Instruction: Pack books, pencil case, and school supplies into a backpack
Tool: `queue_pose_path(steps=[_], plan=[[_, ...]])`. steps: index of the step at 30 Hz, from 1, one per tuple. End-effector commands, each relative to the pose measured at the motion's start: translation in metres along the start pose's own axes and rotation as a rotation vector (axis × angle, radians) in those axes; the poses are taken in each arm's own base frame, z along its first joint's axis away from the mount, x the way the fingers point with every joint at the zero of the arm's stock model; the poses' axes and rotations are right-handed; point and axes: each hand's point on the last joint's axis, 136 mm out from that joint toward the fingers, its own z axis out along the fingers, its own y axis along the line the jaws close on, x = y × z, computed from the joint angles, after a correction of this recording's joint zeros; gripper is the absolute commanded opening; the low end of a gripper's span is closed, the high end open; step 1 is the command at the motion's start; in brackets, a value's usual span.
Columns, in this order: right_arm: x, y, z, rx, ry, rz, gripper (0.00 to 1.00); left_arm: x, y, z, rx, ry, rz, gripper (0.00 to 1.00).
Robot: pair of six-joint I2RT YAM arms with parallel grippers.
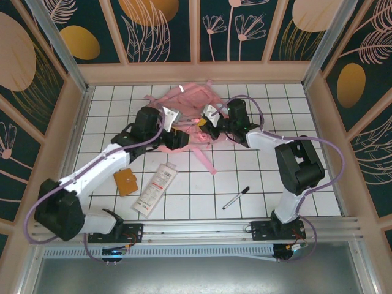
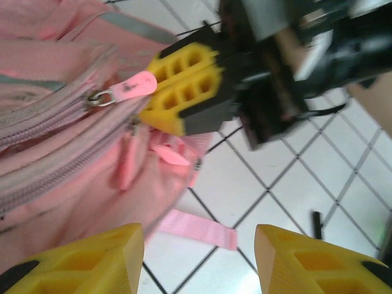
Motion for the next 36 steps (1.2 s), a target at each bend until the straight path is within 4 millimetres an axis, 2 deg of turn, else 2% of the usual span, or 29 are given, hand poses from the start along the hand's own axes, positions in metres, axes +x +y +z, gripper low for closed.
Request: queue_pose_path(steps=[1,6,9,13,16,20,25,27,29,32,36], plan=[[-0.041,0.006,0.001,-0.071,-0.119,0.041,0.0,-0.032,0.01,0.013,-0.048,-0.084,0.055,0.47],[-0.037,0.007,0.005,-0.087,-0.091,0.056,0.0,-0.027,0.03,0.034,-0.13,0.022,0.038,0.46],[-0.037,0.012,0.007,-0.112,-0.088,0.055,0.0,-0.021,0.03,0.04,-0.111,0.039,0.048,0.47],[-0.039,0.009,0.009,-0.11,-0.086,0.064,0.0,-0.003,0.03,0.053,-0.069,0.116,0.047,0.42],[-0.042,0.009,0.011,-0.118,-0.084,0.067,0.0,0.003,0.03,0.058,-0.062,0.147,0.034,0.44],[-0.045,0.02,0.016,-0.148,-0.078,0.06,0.0,-0.001,0.031,0.061,-0.071,0.145,0.051,0.45],[-0.046,0.044,0.015,-0.234,-0.096,0.002,0.0,-0.008,0.03,0.065,-0.058,0.1,0.024,0.5],[-0.044,0.051,0.013,-0.253,-0.103,-0.023,0.0,-0.008,0.037,0.068,-0.088,0.086,0.001,0.53],[-0.045,0.057,0.011,-0.276,-0.124,-0.038,0.0,-0.005,0.041,0.072,-0.105,0.096,-0.023,0.51],[-0.034,0.06,0.013,-0.283,-0.117,-0.074,0.04,0.001,0.044,0.072,-0.097,0.085,-0.049,0.44],[-0.014,0.052,0.021,-0.235,-0.071,-0.089,0.09,0.012,0.043,0.064,-0.072,0.056,-0.034,0.49]])
